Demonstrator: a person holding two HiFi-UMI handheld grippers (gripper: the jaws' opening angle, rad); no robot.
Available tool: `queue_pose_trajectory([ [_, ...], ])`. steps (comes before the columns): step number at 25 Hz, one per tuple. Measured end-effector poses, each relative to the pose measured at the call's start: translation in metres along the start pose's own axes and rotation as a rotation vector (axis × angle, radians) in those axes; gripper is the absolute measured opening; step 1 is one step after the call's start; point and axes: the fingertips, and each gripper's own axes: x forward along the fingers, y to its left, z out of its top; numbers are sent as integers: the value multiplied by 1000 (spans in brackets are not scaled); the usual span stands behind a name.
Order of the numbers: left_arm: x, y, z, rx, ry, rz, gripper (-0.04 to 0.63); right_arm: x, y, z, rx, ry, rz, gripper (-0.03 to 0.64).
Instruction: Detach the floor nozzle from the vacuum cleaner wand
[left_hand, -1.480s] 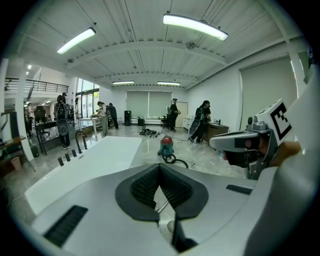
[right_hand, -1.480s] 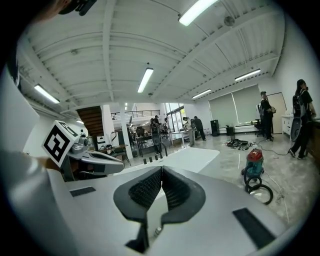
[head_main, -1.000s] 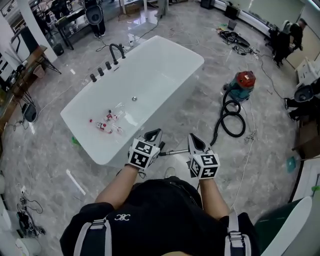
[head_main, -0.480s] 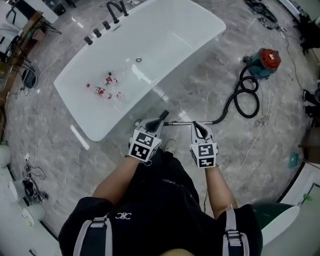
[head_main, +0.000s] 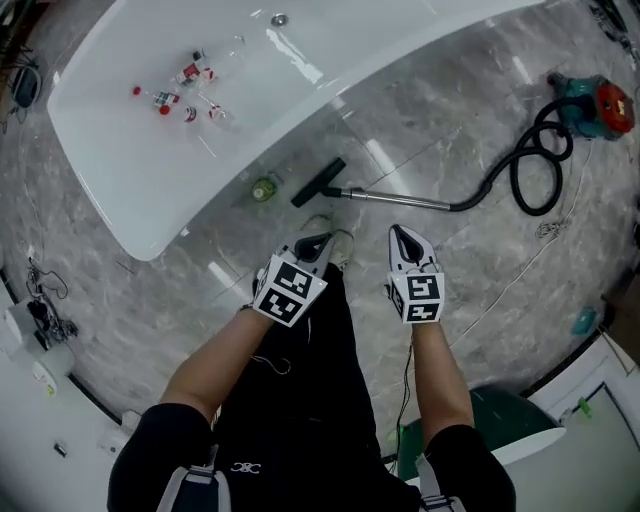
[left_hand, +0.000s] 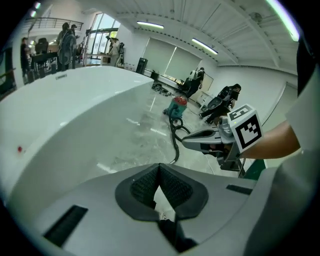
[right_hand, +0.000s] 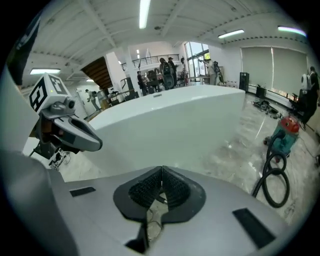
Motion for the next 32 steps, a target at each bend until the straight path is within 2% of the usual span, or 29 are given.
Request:
queue_pose_trajectory([
  [2, 30, 20, -29, -34, 12, 14, -5, 40, -7, -33, -32, 38, 18, 14],
  [6, 75, 54, -84, -92, 39, 37, -5, 119, -2, -102, -249, 163, 121, 15],
  [10, 110, 84, -119, -88, 44, 34, -5, 201, 5, -175, -540, 288, 248, 15],
  [13, 135, 107, -137, -65, 35, 23, -5, 259, -3, -232, -685, 396, 266, 26],
  [15, 151, 125, -145, -49, 25, 26, -5, 295, -12, -266, -693, 463, 250, 145],
  [17, 168, 143, -148, -27, 13, 34, -5, 326, -22, -301, -691, 540, 237, 214],
  [20, 196, 161, -149, 12, -9, 39, -5, 359, -40, -343, -738, 630, 206, 218],
  [23, 220, 171, -149, 62, -16, 45, -5, 381, -60, -367, -753, 667, 156, 218],
  [26, 237, 171, -153, 102, -5, 29, -5, 394, -76, -394, -778, 714, 144, 218],
  [30, 249, 157, -166, 80, 10, -57, -5, 403, -83, -413, -859, 753, 156, 217],
  [32, 250, 150, -170, 41, 17, -109, -5, 399, -83, -409, -884, 776, 161, 211],
])
